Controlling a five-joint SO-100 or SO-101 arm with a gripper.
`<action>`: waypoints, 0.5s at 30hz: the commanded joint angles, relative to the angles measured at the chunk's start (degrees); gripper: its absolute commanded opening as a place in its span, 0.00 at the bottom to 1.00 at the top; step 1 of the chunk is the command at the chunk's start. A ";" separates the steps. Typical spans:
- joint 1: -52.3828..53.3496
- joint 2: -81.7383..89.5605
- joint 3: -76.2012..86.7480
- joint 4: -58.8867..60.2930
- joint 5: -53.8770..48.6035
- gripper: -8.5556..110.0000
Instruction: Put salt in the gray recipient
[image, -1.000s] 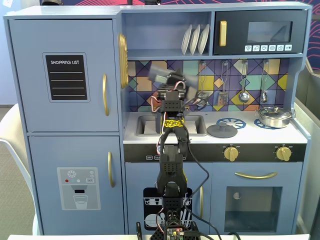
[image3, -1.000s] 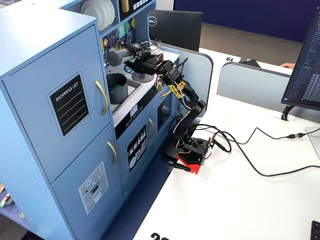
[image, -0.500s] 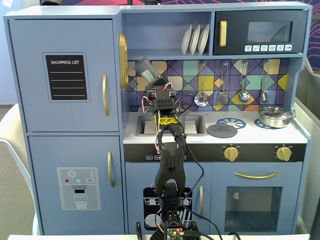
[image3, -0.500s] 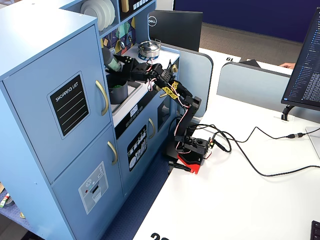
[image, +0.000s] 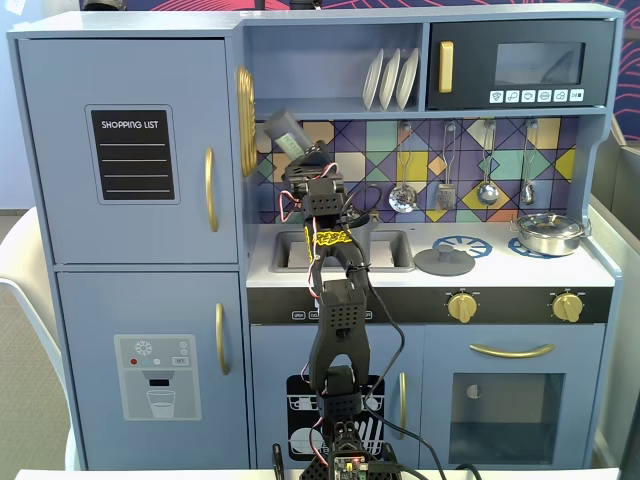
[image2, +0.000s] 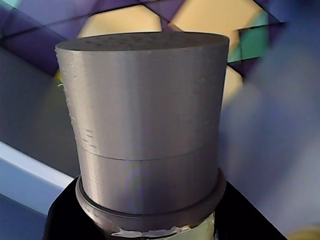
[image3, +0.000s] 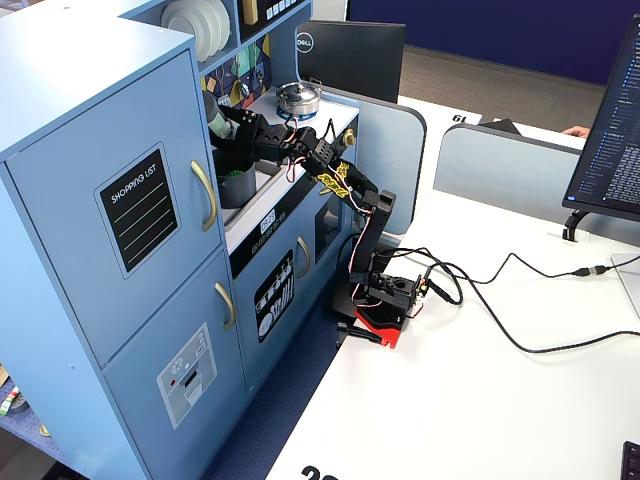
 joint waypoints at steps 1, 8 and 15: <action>3.34 -1.76 -7.91 12.04 0.18 0.07; 1.76 -2.64 -6.24 9.23 -2.02 0.07; 1.41 -3.52 -7.47 -8.79 -7.03 0.07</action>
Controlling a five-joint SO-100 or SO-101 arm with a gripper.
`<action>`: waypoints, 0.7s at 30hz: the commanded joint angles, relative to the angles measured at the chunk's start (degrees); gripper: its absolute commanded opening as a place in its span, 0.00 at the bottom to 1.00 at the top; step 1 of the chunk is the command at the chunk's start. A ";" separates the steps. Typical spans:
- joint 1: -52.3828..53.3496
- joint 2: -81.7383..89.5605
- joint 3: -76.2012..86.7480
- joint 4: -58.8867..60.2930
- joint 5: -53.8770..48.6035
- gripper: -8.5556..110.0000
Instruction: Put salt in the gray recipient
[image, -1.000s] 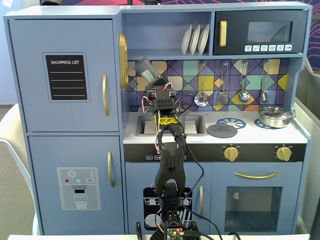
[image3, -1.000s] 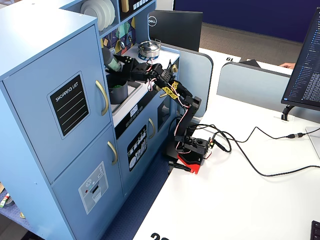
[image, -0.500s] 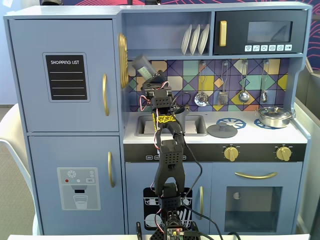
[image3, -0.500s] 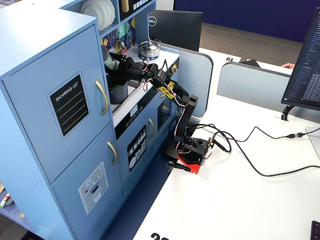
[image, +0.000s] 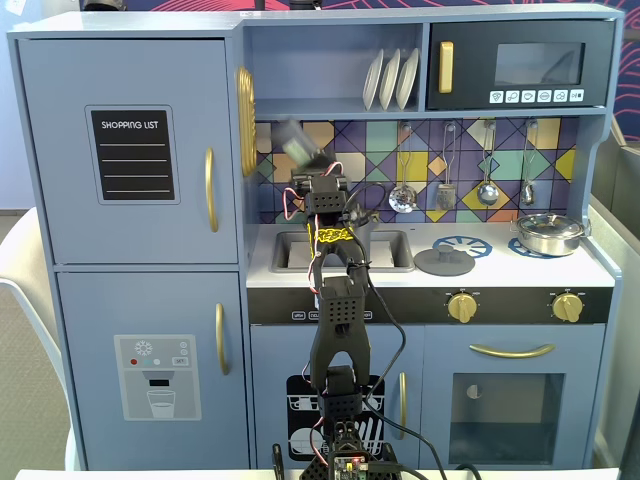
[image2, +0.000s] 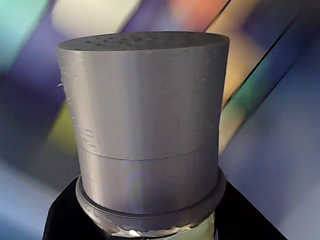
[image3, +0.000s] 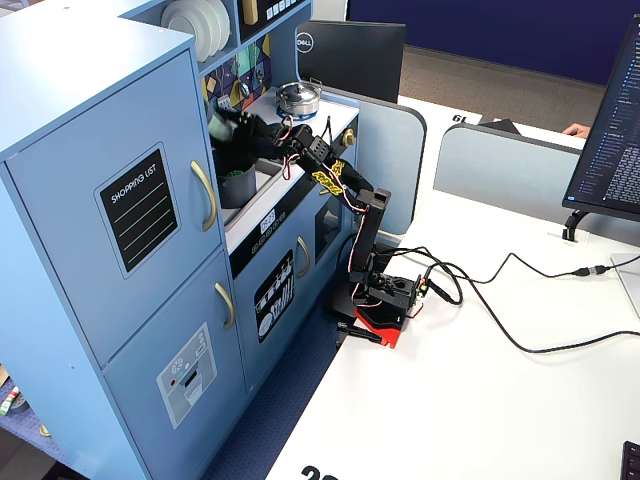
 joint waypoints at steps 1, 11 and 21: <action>1.41 -0.35 -4.75 -2.46 -1.49 0.07; 3.34 -0.79 -2.55 17.67 1.76 0.07; 8.35 3.16 0.09 -6.59 -49.13 0.07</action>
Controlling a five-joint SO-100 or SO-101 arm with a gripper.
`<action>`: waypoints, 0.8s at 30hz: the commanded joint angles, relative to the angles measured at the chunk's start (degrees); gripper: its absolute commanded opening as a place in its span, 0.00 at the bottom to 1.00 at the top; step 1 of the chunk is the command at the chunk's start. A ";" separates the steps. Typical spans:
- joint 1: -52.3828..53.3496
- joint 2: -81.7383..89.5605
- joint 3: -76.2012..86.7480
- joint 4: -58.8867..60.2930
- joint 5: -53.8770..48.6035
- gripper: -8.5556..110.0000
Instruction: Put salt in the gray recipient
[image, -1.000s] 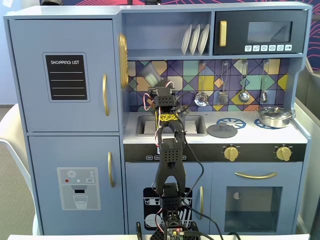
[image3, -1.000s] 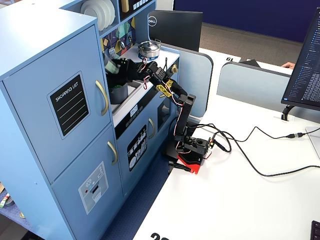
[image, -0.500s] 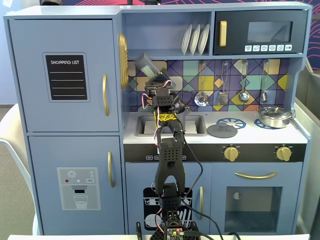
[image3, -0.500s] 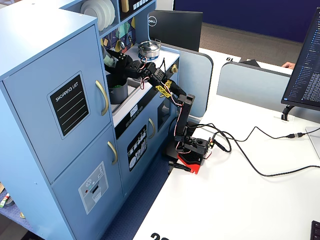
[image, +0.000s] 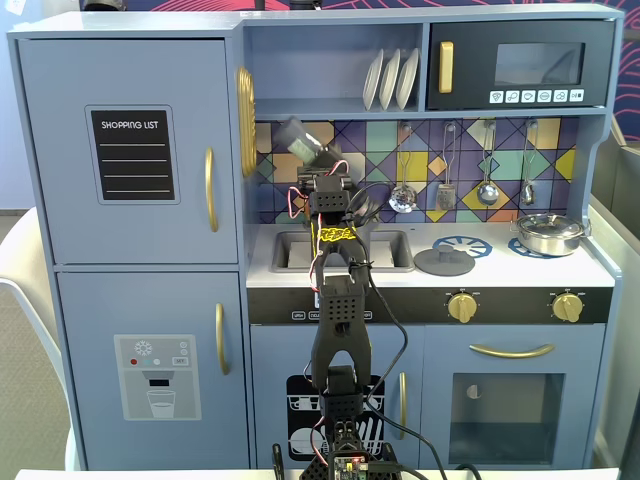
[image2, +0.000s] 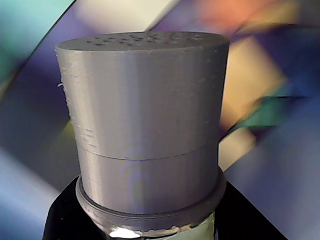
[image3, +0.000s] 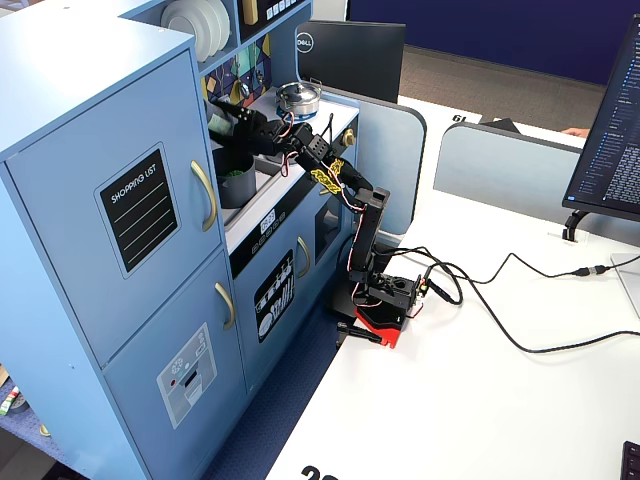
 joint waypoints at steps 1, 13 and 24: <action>7.47 5.01 1.14 -7.65 -45.26 0.07; 41.57 0.97 3.16 -22.41 -140.36 0.07; 47.64 0.97 15.38 -29.36 -138.52 0.07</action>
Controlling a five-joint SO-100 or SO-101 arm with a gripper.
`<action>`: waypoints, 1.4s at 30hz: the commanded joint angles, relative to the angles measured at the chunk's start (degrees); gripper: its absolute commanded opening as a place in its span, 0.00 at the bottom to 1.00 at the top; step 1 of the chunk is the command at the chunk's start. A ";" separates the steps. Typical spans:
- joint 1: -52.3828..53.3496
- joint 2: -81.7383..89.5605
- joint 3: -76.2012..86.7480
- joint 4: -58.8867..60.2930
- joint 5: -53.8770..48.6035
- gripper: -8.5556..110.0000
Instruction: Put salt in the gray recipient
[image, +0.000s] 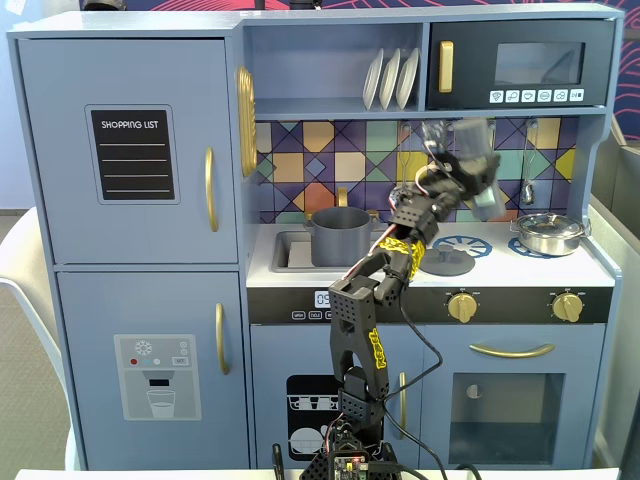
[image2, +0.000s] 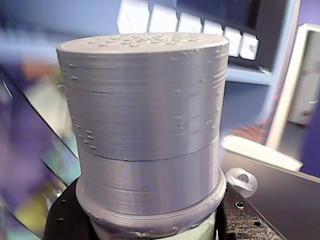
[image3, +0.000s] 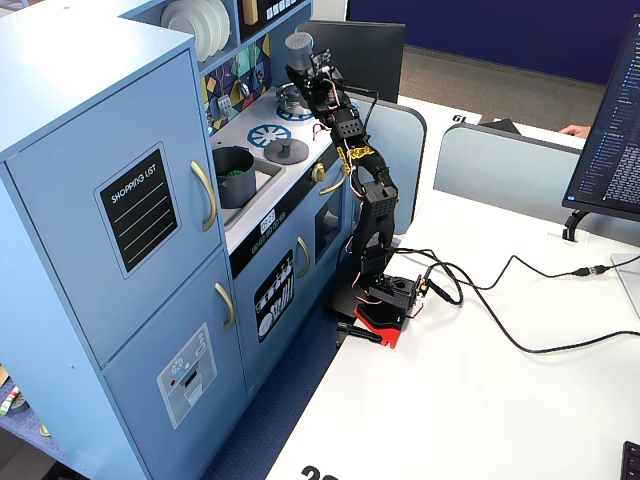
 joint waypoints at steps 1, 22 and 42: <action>1.85 1.93 2.99 -4.75 -0.88 0.07; 5.54 0.97 17.84 -17.40 9.49 0.07; 5.80 -3.16 23.55 -26.02 11.51 0.07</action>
